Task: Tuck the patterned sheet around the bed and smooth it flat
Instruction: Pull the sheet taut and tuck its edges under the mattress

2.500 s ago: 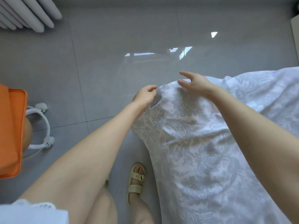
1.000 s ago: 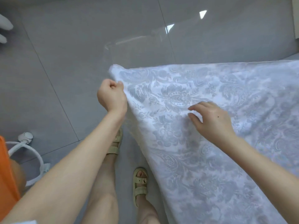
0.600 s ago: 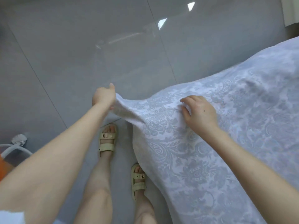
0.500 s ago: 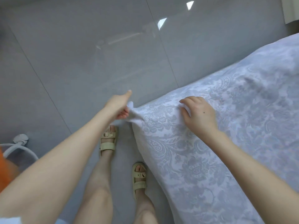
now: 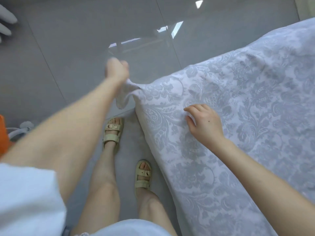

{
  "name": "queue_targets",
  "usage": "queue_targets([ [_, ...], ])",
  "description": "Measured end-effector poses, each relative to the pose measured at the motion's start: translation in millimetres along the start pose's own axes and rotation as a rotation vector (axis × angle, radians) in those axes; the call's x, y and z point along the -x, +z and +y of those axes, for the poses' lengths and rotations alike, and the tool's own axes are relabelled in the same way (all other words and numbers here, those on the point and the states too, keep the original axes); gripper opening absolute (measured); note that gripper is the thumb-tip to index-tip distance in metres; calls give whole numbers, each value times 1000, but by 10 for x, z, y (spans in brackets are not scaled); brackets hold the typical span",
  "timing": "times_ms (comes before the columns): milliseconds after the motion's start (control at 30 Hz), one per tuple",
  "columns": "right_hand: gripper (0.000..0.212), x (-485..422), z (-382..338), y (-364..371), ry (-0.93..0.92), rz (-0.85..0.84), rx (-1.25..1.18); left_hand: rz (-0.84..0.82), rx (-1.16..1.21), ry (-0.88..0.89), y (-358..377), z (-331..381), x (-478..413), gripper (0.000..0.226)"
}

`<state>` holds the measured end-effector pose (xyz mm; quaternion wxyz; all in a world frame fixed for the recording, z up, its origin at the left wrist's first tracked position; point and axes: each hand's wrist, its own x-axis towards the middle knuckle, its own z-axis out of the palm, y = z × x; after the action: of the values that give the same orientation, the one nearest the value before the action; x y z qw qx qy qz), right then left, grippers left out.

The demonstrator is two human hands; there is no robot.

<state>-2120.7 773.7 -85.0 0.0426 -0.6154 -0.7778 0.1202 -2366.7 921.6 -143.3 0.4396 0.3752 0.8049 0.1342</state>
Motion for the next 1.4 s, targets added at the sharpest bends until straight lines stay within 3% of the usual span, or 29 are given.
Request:
queue_targets([
  [133, 20, 431, 47, -40, -14, 11, -11, 60, 126, 70, -263, -36, 301, 45],
  [333, 19, 1436, -37, 5, -19, -39, 3, -212, 266, -98, 388, -982, 1653, 41],
  [567, 18, 2805, -165, 68, 79, -107, 35, -417, 215, -155, 814, -1938, 2884, 36],
  [800, 20, 4342, -600, 230, 406, -120, 18, -440, 215, -88, 739, -2703, 3812, 35],
  [1167, 29, 6177, -1380, 213, 567, -337, -68, -548, 90, -50, 909, -3370, 5152, 34],
  [1400, 33, 7220, -1365, 72, 707, -290, -145, -552, 6, 67, 1373, -3497, 6181, 29],
])
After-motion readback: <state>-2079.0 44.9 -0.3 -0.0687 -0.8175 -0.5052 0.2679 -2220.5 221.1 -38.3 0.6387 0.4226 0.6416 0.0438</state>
